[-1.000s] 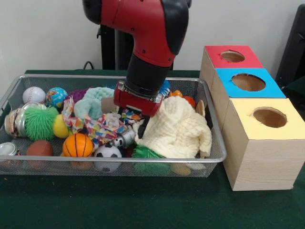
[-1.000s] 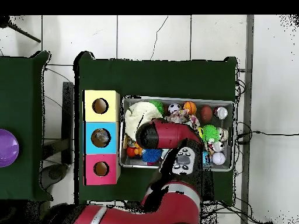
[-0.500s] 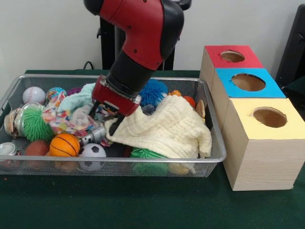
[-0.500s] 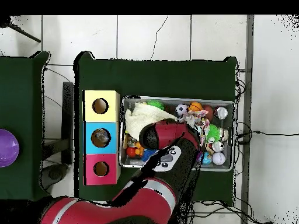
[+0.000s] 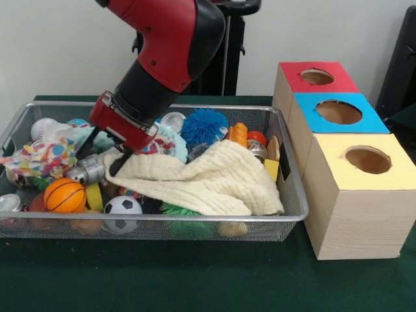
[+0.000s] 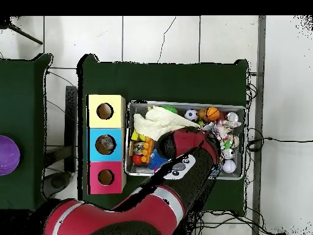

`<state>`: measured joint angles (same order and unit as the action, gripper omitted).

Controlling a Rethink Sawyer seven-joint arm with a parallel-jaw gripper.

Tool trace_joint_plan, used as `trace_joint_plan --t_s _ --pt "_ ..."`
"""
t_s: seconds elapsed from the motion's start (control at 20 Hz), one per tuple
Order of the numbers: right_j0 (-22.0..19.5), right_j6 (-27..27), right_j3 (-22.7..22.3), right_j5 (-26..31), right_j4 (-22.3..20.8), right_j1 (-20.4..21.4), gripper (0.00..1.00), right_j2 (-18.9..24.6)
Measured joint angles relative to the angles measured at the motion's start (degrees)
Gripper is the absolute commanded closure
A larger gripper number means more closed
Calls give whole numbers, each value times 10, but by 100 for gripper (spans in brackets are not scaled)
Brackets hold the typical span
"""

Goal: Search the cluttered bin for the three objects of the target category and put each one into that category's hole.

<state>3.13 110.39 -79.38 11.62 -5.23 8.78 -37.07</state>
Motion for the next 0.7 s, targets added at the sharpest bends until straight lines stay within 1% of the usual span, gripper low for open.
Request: trace_joint_plan --t_s 0.3,0.6,0.7 --pt "-9 0 0 0 1 -2 0 -6" --pt "-29 0 0 -6 1 0 0 -6" --pt "-42 0 0 -9 0 4 0 1"
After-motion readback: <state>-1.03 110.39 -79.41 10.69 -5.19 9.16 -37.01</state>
